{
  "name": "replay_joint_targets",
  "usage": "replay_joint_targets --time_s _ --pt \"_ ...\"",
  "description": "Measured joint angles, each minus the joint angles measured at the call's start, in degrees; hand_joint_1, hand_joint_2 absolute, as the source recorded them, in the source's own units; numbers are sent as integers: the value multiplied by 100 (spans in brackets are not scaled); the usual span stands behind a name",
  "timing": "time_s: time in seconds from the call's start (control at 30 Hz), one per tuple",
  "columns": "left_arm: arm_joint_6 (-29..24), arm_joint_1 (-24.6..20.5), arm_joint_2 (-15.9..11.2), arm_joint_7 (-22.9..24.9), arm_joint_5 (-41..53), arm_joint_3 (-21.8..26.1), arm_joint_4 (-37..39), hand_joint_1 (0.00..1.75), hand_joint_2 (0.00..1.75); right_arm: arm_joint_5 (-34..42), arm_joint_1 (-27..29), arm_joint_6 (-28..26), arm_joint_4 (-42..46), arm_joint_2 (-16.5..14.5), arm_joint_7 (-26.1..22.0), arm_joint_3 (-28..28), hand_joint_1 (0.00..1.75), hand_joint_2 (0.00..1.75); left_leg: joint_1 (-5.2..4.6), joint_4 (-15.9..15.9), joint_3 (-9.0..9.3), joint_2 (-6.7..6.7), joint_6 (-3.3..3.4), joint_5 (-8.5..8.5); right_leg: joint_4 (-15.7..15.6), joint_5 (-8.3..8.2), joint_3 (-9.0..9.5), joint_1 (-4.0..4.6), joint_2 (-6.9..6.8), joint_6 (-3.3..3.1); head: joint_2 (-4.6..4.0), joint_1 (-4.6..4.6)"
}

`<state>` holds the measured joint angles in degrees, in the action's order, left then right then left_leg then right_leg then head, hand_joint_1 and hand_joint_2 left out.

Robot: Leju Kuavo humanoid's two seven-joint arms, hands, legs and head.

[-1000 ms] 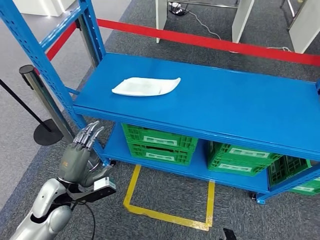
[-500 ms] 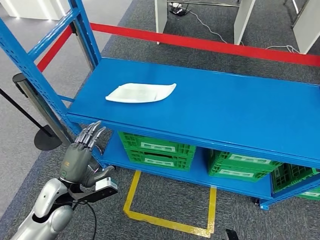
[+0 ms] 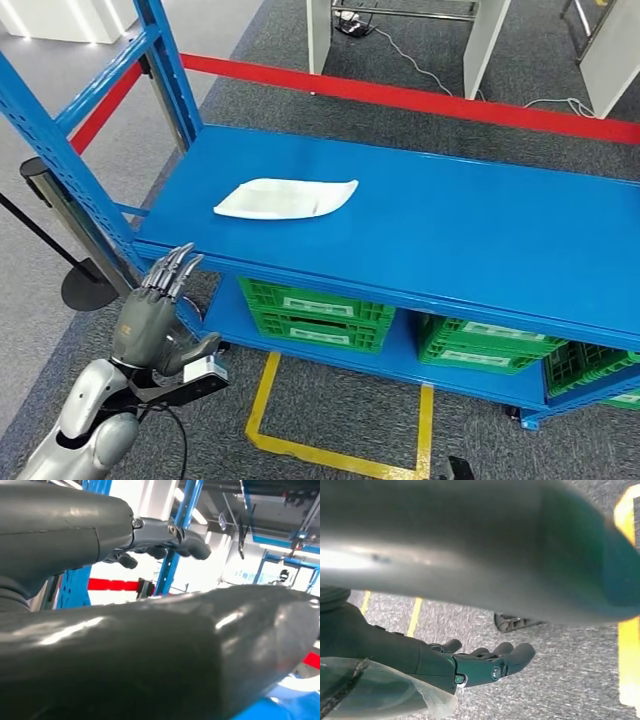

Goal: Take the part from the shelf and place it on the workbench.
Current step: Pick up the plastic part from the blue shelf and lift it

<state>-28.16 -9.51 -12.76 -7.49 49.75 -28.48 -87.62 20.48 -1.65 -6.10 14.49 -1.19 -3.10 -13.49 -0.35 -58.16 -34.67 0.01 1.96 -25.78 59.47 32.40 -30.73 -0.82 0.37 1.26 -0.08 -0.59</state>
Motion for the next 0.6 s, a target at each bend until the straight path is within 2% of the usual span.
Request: replay_joint_targets --time_s 0.03,0.07,0.13,0.17,0.2,0.23,0.27,0.3,0.33,0.37,0.4,0.47,0.5,0.57,0.6 --pt "2 -2 3 -6 1 -2 -1 0 0 2 -5 0 1 1 -2 11 0 0 19 59 53 15 11 -2 206 101 -106 5 -2 17 0 -13" --pt "4 -3 7 -11 2 -3 0 0 0 4 -8 1 1 1 -4 22 0 0 25 82 91 34 24 -15 535 230 -295 2 -2 27 -1 -26" --pt "7 -2 11 -17 2 -8 2 0 0 7 0 2 0 1 -3 34 0 0 25 87 140 65 44 -68 1269 431 -765 -2 -4 58 -1 -40" --pt "8 3 13 -20 3 -11 2 0 0 7 11 3 -1 2 -1 36 0 0 24 86 172 78 42 -101 1458 407 -931 -5 -6 74 -1 -40" --pt "9 8 15 -22 3 -14 2 0 0 7 22 2 -1 3 1 38 0 0 26 84 214 90 33 -138 1447 272 -998 -9 -13 88 -1 -40" --pt "9 12 15 -24 4 -16 2 0 0 7 31 2 -2 4 2 41 0 0 31 76 267 104 16 -184 1217 32 -952 -15 -36 99 -1 -42" --pt "10 14 15 -26 4 -18 2 0 0 8 35 2 -2 5 2 45 0 0 33 60 320 122 -10 -240 858 -236 -840 -21 -102 107 -1 -43" --pt "10 14 15 -26 4 -17 2 0 0 10 31 3 -2 5 2 50 0 0 20 30 362 142 -44 -300 529 -423 -714 -11 -192 109 -1 -51" --pt "12 13 14 -27 4 -17 2 0 0 13 20 4 -2 5 2 55 0 0 5 -8 383 162 -77 -354 262 -519 -597 -3 -265 80 0 -57" --pt "14 12 13 -27 4 -16 2 0 0 16 9 7 -2 4 2 59 0 0 -14 -38 387 188 -103 -392 129 -525 -535 8 -311 43 0 -55" --pt "16 10 11 -28 4 -16 2 0 0 20 -1 9 -2 3 2 62 0 0 -29 -57 388 219 -120 -413 107 -475 -511 23 -302 -3 1 -48" --pt "19 4 14 -31 5 -17 2 0 0 26 -5 13 -2 4 2 66 0 0 -24 -72 412 272 -143 -464 84 -441 -478 7 -210 -81 1 -31" --pt "18 -2 16 -33 7 -17 2 0 0 30 -3 13 -2 5 0 70 0 0 -14 -147 406 249 -166 -526 79 -424 -447 -5 -167 -114 1 -17" --pt "16 -15 13 -35 7 -16 2 0 0 34 -7 16 -2 6 -3 80 0 0 15 -614 208 143 -228 -758 67 -387 -378 -27 -84 -175 0 10" --pt "16 -15 10 -36 6 -16 2 0 0 36 -14 17 -2 5 -5 84 0 0 28 -1000 -3 96 -256 -899 66 -365 -353 -28 -39 -197 -1 23"
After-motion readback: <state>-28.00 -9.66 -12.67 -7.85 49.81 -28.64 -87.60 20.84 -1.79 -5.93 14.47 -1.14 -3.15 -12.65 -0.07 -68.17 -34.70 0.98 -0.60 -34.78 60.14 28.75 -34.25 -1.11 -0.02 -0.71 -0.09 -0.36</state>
